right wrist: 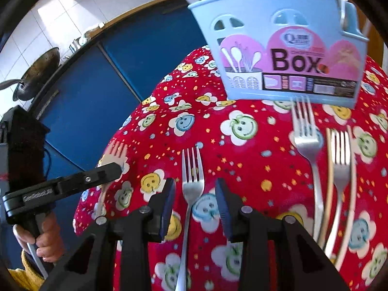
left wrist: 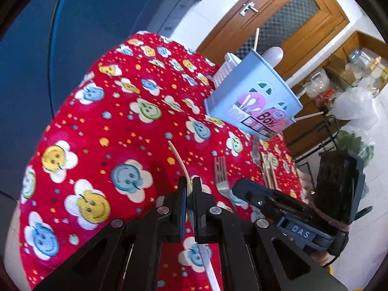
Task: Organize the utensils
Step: 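Grasp a silver fork with the right tool while the left tool holds its fork, then lift and carry both forks to the blue holder with both tools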
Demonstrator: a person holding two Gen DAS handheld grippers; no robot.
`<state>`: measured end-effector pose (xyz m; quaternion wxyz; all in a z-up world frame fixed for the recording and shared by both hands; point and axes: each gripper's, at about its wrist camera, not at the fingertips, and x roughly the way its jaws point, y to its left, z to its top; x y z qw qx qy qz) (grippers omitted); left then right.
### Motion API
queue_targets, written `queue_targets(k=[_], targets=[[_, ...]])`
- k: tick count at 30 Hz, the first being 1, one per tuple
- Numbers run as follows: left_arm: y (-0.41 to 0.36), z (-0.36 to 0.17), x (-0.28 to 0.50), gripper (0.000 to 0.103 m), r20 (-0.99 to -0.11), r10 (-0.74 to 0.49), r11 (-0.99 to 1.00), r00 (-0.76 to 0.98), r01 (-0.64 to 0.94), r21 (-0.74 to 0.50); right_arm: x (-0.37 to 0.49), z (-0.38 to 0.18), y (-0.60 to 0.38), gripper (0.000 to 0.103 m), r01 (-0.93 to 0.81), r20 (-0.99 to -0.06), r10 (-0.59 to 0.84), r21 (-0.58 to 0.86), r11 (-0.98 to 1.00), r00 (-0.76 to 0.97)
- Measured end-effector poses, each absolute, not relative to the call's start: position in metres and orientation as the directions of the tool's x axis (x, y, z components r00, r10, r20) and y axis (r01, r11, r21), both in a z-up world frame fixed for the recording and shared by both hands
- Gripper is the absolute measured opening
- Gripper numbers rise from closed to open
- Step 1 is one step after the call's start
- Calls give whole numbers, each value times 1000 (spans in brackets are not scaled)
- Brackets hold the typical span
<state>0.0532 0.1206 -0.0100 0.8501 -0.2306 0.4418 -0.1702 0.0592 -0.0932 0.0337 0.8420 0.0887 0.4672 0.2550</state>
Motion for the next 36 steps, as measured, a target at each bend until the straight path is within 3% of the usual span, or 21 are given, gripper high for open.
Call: queue_targets(k=[10, 15, 22, 36], targets=[[122, -5, 51, 4, -675, -457, 860, 580, 93, -502, 78, 24, -76, 38, -415, -751, 532, 372, 831, 393], [121, -5, 51, 4, -672, -457, 858, 582, 88, -506, 87, 20, -82, 16, -402, -734, 571, 429, 809, 367], [117, -3, 50, 4, -673, -449, 863, 588, 88, -498, 79, 27, -92, 5, -383, -697, 587, 452, 805, 412], [85, 29, 40, 4, -625, -417, 894, 660, 172, -415, 37, 92, -138, 3, -350, -560, 531, 404, 845, 636]])
